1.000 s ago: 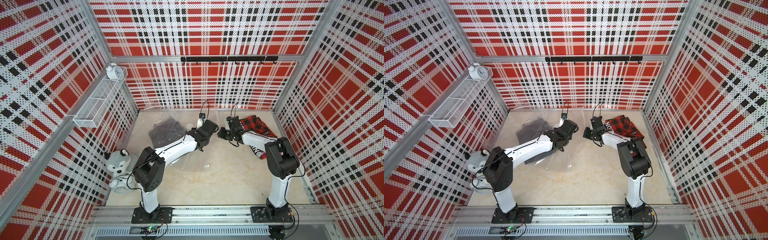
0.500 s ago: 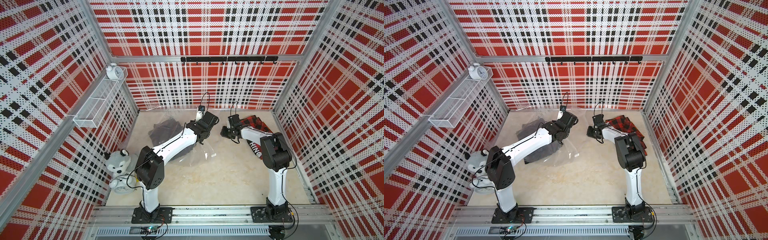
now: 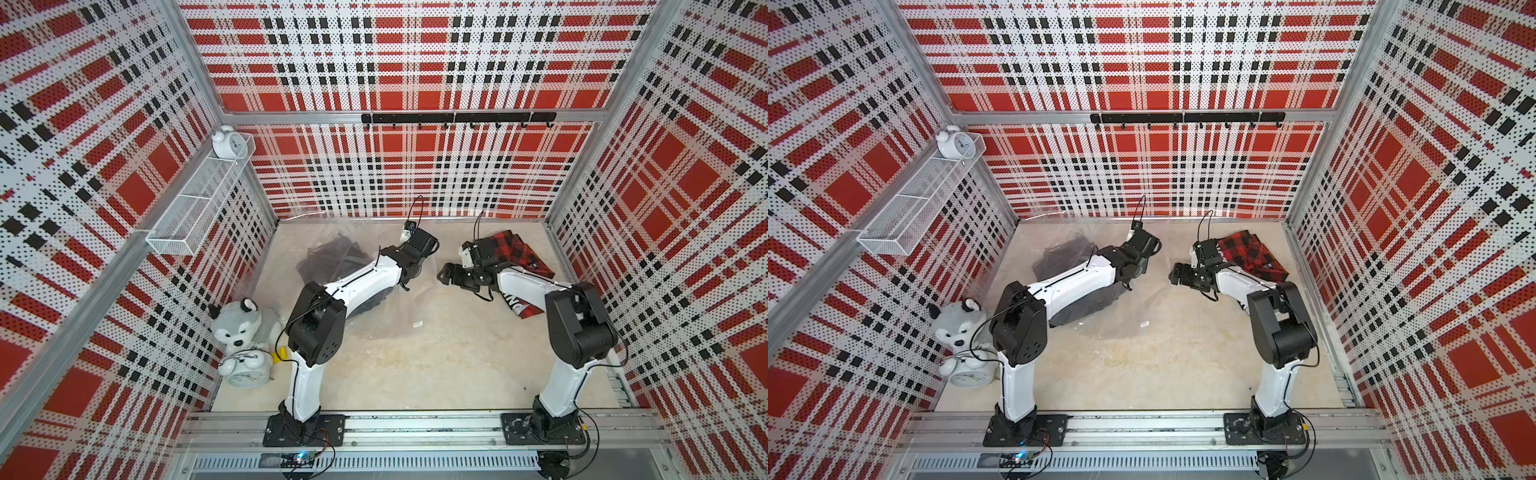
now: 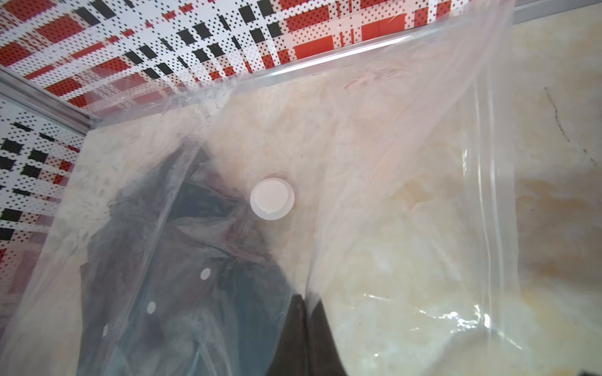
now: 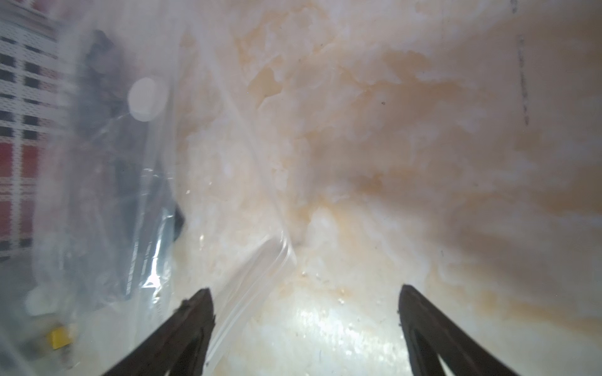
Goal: Place the folded shirt into the vacuum bag
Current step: Open the vacuum bag at the center of the board.
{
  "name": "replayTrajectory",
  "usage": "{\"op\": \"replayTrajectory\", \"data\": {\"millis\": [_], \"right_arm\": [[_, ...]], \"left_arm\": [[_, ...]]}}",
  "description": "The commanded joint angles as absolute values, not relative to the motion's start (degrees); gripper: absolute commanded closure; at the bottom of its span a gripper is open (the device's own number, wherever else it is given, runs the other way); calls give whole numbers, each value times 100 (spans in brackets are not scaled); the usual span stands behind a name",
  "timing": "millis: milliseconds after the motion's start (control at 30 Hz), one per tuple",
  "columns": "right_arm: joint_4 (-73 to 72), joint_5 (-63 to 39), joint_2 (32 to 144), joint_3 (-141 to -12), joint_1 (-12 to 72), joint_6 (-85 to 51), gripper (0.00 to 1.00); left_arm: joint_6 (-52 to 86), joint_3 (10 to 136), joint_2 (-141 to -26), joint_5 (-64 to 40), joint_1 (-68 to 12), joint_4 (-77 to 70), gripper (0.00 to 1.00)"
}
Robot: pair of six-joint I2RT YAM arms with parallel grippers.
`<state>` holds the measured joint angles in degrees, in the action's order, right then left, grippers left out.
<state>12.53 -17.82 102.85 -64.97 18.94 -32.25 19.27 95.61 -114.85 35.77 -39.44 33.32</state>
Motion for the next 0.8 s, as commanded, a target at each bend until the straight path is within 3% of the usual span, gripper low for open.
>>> {"op": "replayTrajectory", "data": {"millis": [0,267,333,667,767], "right_arm": [[815,-2281,10000,-6108,1990,-3511,6],[555,-2909,10378,-5995,2718,-4073,6],[547,-2907,10502,-5996,2880,-4101,10],[994,-1361,9906,-4995,3103,-3838,70],[1223,-894,9733,-4938,3094,-3740,73]], "left_arm": [[2001,9473,-11420,3264,-3915,2864,100],[2092,9033,-11344,3038,-4023,2391,100],[2092,9045,-11397,3045,-4043,2374,100],[2092,9169,-11080,3291,-3772,2506,100],[2070,9168,-10869,3510,-3727,2657,100]]}}
